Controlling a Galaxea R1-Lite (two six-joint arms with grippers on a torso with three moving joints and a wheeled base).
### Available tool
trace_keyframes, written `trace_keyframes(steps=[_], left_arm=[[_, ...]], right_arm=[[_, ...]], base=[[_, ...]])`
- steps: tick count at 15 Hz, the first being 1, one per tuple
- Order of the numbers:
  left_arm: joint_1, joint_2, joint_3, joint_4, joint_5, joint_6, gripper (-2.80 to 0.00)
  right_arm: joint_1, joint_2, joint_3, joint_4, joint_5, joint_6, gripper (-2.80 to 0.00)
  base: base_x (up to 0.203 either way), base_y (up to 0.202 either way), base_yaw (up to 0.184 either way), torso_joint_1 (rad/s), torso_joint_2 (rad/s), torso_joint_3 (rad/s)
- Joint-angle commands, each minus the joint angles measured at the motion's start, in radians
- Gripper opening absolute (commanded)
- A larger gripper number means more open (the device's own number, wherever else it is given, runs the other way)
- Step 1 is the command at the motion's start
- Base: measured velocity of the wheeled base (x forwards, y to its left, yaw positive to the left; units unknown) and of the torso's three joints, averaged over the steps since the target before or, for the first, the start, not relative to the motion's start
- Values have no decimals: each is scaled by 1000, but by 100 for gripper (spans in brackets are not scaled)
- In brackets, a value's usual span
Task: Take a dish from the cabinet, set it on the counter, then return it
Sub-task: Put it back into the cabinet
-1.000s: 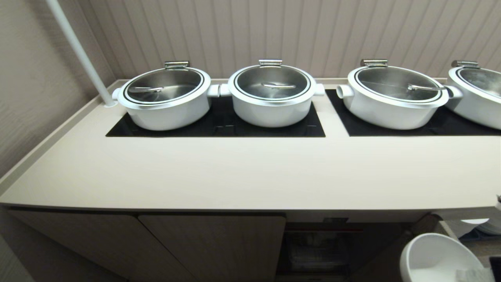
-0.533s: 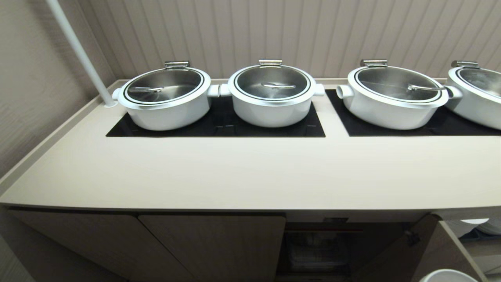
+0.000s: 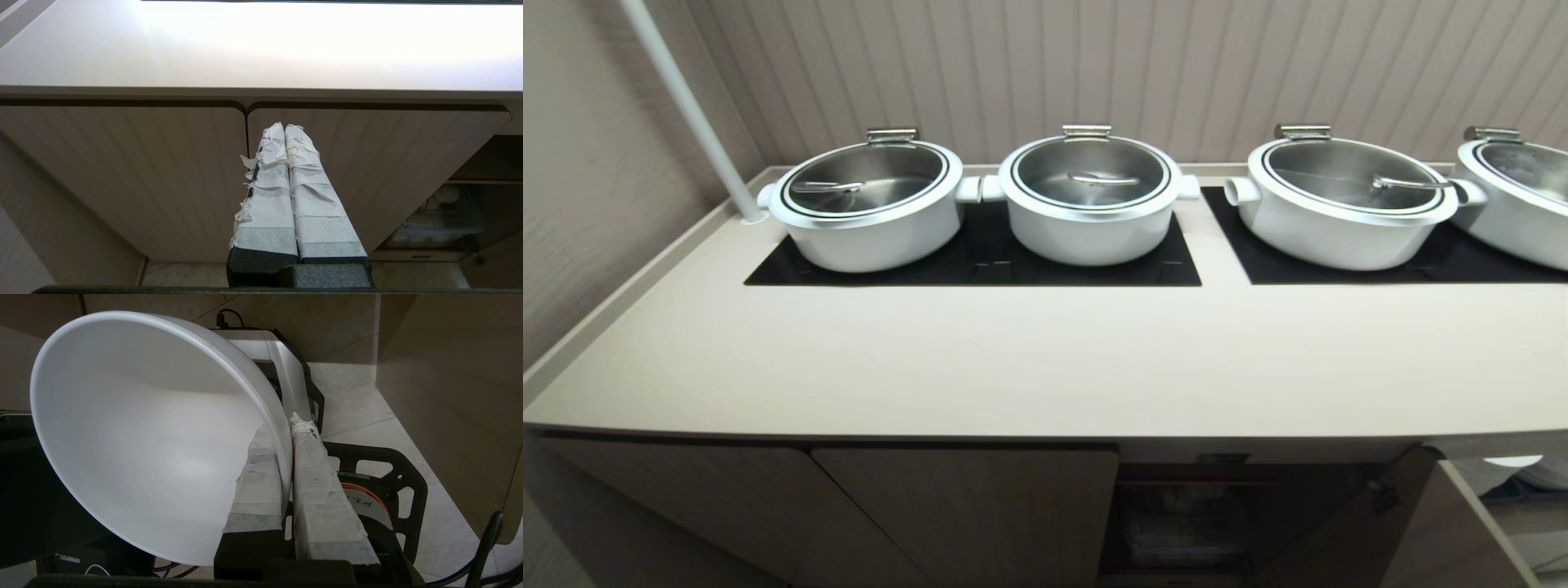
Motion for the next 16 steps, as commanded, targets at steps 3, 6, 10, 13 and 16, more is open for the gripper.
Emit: trace_keyframes(steps=[3,6,10,13,16], left_arm=[[1,0,0,-1,0,-1,-280],[0,0,1,-1,0,-1,-280],[0,0,-1,-1,0,-1,-280],[0,0,-1,-1,0,-1,-280],[0,0,0,-1,0,-1,-280]], right_arm=[[1,-21,-14,7,1,2,-280],[1,-33,-19,31,1,3,-280],[7,-34,-35,60,3,9,-280],[30,-27,-48,42,1,8,-280],[28,-15,-50,29,1,8,-280]], base=[[0,0,0,0,0,0],[0,0,0,0,0,0],[0,0,0,0,0,0],[0,0,0,0,0,0],[0,0,0,0,0,0]])
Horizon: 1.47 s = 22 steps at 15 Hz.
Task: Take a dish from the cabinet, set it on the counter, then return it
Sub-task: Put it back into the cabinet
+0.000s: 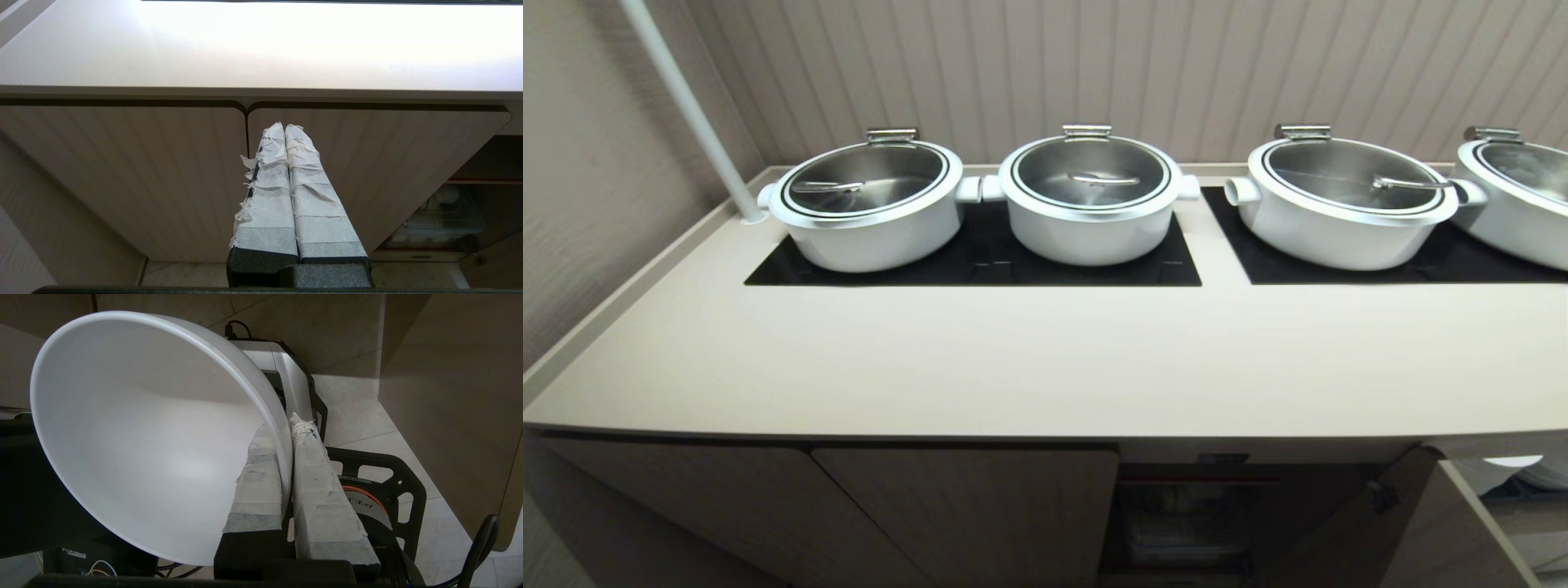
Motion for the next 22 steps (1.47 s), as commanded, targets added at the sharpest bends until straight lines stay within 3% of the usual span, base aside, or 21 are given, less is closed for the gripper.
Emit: trace_keyframes(steps=[1,22], left_arm=[[0,0,0,0,0,-1,-280],[0,0,-1,0,0,-1,-280]], right_arm=[[1,13,5,-21,1,1,-280],[0,11,15,-27,3,3,-280]], base=[[0,0,0,0,0,0],[0,0,0,0,0,0]])
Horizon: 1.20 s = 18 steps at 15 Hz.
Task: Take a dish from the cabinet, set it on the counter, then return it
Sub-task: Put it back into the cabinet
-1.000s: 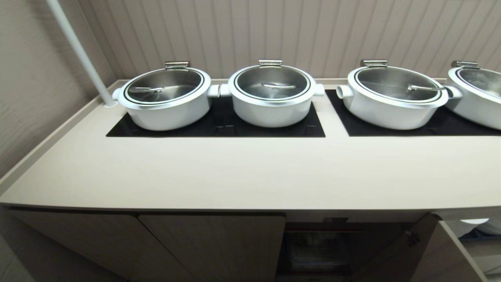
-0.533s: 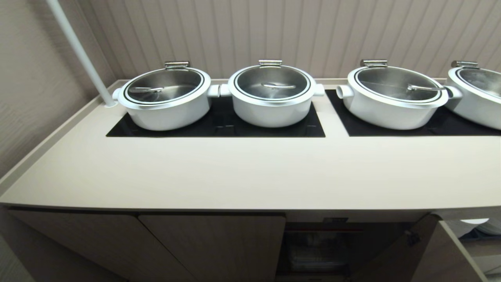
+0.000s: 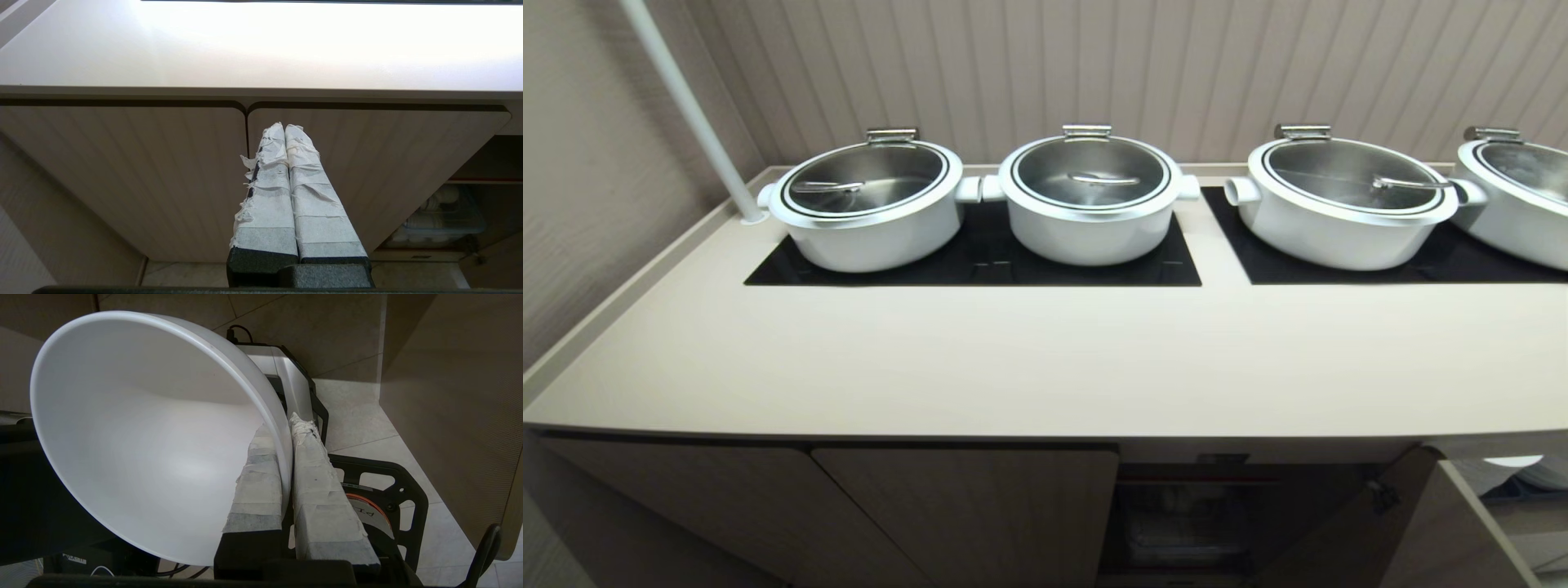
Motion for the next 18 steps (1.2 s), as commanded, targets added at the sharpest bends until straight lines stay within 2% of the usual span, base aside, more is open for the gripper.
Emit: trace_keyframes(steps=[1,9,18], left_arm=[[0,0,1,0,0,-1,-280],[1,0,-1,0,0,-1,-280],[1,0,0,0,0,-1,-280]], right_arm=[[0,3,1,4,1,1,-280],[0,9,-1,0,1,1,-280],[0,9,-1,2,1,1,-280]], base=[[0,0,0,0,0,0],[0,0,0,0,0,0],[0,0,0,-129,286,150]])
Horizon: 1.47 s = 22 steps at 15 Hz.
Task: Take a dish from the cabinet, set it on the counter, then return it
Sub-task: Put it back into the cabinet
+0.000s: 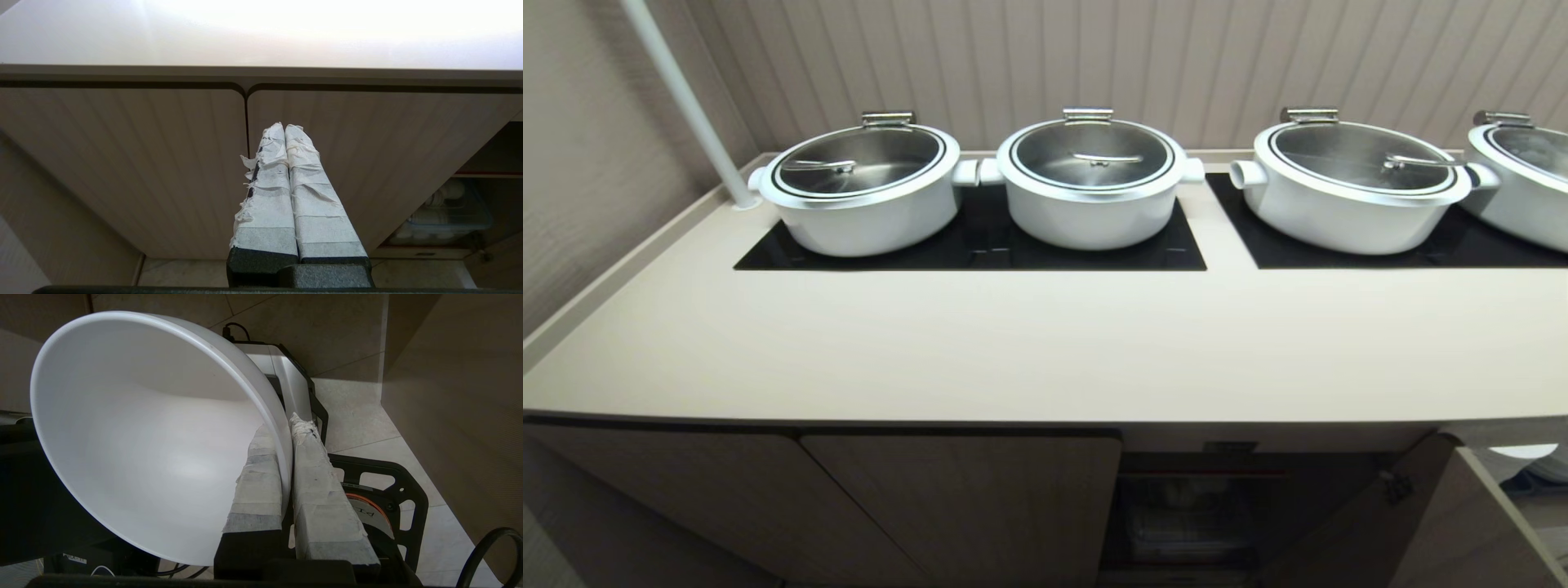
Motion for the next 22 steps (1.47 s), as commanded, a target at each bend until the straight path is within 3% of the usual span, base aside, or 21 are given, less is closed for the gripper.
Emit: trace_keyframes(steps=[1,15,22], left_arm=[[0,0,0,-1,0,-1,-280],[0,0,0,-1,0,-1,-280],[0,0,-1,-1,0,-1,-280]], right_arm=[[0,1,0,4,1,1,-280],[0,0,2,8,-1,3,-280],[0,0,5,8,-1,4,-280]], base=[[0,0,0,-135,301,173],[0,0,0,-149,338,180],[0,0,0,-230,528,290]])
